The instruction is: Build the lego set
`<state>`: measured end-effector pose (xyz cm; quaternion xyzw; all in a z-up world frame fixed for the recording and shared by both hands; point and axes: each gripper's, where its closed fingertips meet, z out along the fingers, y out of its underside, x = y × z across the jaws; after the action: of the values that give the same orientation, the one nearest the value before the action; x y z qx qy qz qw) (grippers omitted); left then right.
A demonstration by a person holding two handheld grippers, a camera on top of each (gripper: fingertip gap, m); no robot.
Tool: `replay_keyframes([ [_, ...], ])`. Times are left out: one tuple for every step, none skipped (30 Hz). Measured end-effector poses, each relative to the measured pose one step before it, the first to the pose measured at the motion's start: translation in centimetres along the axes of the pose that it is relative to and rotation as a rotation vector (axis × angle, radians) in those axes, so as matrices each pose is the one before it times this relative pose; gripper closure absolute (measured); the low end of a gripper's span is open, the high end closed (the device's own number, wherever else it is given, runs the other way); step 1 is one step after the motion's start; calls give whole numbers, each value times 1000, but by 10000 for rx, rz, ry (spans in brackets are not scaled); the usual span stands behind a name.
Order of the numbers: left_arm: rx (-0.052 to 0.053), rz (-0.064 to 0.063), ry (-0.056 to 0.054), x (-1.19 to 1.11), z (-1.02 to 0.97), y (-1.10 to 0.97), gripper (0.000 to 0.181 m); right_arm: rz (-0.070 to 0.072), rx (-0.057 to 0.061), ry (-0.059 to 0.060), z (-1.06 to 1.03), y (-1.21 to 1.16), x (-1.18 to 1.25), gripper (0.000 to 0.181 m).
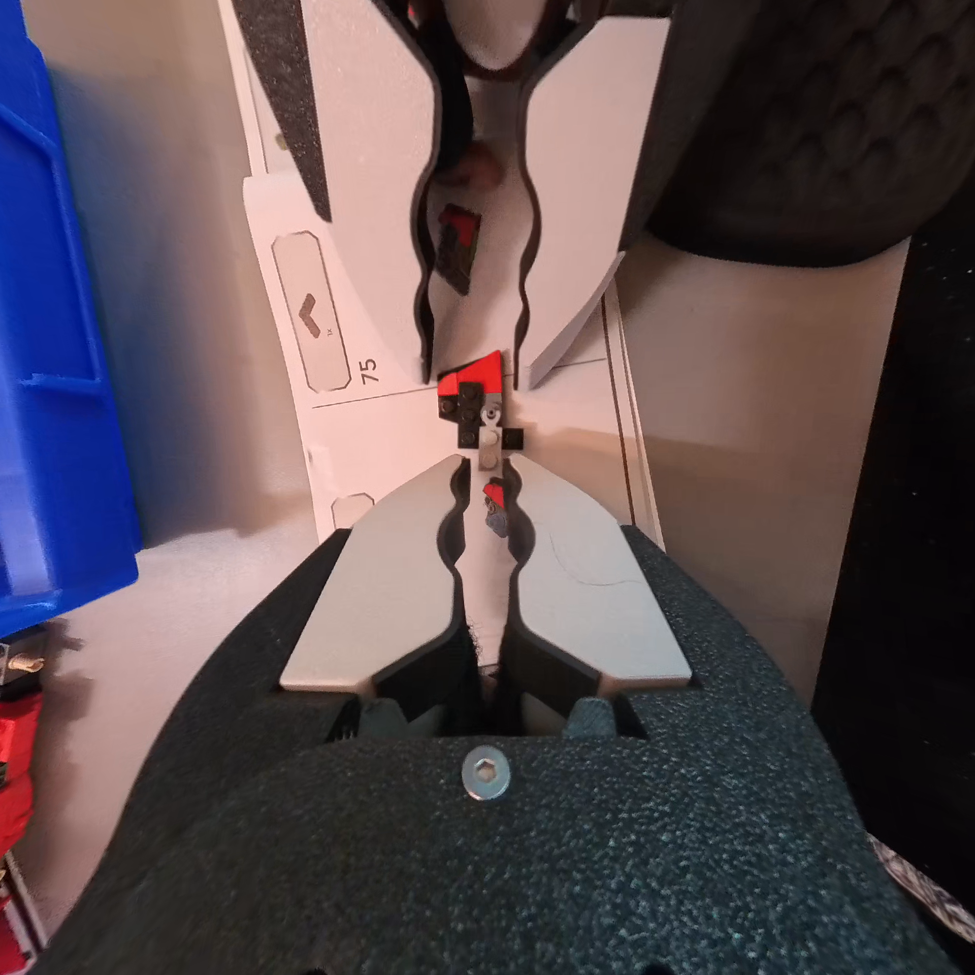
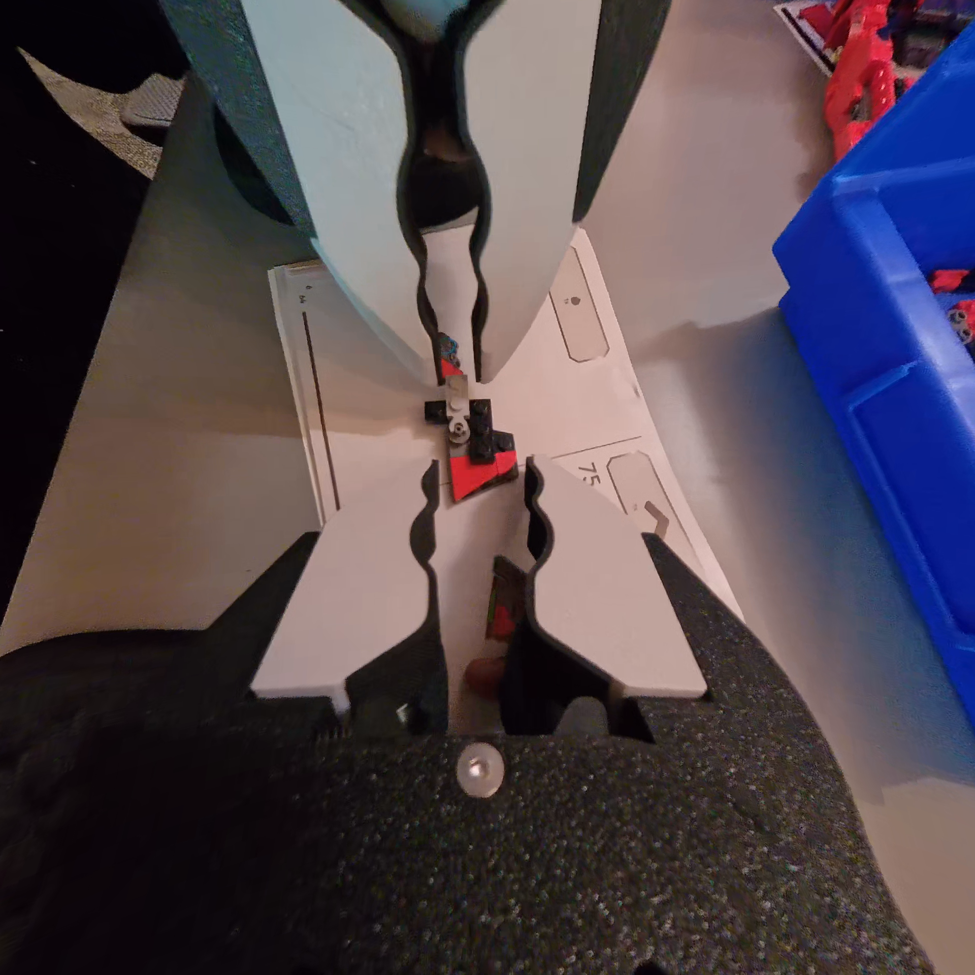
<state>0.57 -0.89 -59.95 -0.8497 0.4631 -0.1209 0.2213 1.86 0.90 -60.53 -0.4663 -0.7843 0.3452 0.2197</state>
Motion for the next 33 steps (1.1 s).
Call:
replay_keyframes([
  [58, 3, 43, 59, 16, 51, 170, -103, 13, 45, 73, -78, 9, 151],
  [116, -5, 61, 75, -15, -21, 170, -81, -93, 12, 123, 81, -10, 151],
  [135, -48, 94, 109, -70, -33, 170, -72, -118, -9, 161, 129, -18, 151],
  [64, -84, 15, -37, -131, 70, 169, -46, 13, -14, 78, -70, -41, 153],
  [64, -56, -97, -215, -213, 65, 167, -53, 7, 59, 10, -72, 73, 155],
  [181, -3, -120, -256, -268, -97, 169, -72, -17, 75, -37, -15, 97, 155],
  [354, 4, -72, -180, -262, -400, 177, -36, 42, -5, -64, -78, 18, 156],
  [411, -17, 85, 49, -158, -556, 181, 27, 71, -63, -39, -101, -50, 157],
  [279, -15, 181, 169, 7, -422, 181, 51, 46, -63, 6, -57, -38, 157],
  [39, 5, 99, 33, 170, -89, 181, 29, -20, -29, 56, 60, -11, 157],
  [-140, 17, 9, -89, 267, 183, 181, -3, -32, -5, 70, 66, -2, 157],
  [-163, 35, 30, -65, 314, 256, 181, -11, -3, 10, 28, 16, -6, 157],
  [-70, 16, 62, 22, 341, 152, 181, -3, -9, 10, 10, 9, -11, 157],
  [-52, 6, 124, 139, 288, 115, 181, 8, -38, -12, 12, 40, -25, 157],
  [142, -11, 11, 7, 22, -182, 181, 28, -4, -14, -13, 16, -12, 157],
  [27, -17, -17, -40, 16, -1, 181, 62, 21, -12, 15, 3, -4, 157],
  [37, -40, 12, 6, 19, -25, 181, 36, 23, -14, 7, -5, 0, 157],
  [16, -22, 4, 1, 11, -6, 181, 18, 11, -14, 1, 7, 4, 157],
  [-45, 3, -15, 2, 3, 15, 181, 29, 6, -9, 8, 4, -2, 157],
  [-94, 130, -57, -3, 4, -8, 181, 25, -6, 0, 6, -1, 1, 157],
  [-116, 152, -60, 6, 26, -17, 181, 12, -11, 9, 12, 10, -9, 157],
  [-123, 118, -37, 9, 14, -8, 181, 31, -8, 9, 11, 10, 8, 157],
  [-118, 45, -37, 5, 6, -6, 181, 41, 3, 12, 5, -6, -1, 157],
  [-90, 24, -52, 6, 4, 3, 181, 22, 6, 16, 8, 2, -8, 157],
  [-59, -37, -27, 1, 9, 20, 181, 23, -4, 12, 3, 0, 5, 157],
  [-73, -28, -29, 9, 13, 16, 181, 28, -21, 7, 15, 0, 0, 157],
  [-114, 48, -81, 9, 19, 14, 181, 27, -29, 15, 12, -6, 6, 157],
  [-146, 98, -115, -4, 4, -3, 181, 3, -29, 29, 5, -1, -8, 157],
  [-158, 25, -72, -2, 2, -3, 181, -5, -22, 35, 10, -11, 5, 157],
  [-120, -23, -24, 0, 6, 3, 181, 19, -16, 32, 5, 5, 6, 157],
  [-70, -56, 5, 4, 12, -12, 181, 24, -9, 33, 3, 2, -1, 157],
  [-32, -98, 5, -3, 10, -11, 181, 25, -6, 34, 5, -15, 4, 157],
  [-54, -47, -46, 5, 4, -5, 181, -4, -32, 23, 5, -13, 7, 157],
])
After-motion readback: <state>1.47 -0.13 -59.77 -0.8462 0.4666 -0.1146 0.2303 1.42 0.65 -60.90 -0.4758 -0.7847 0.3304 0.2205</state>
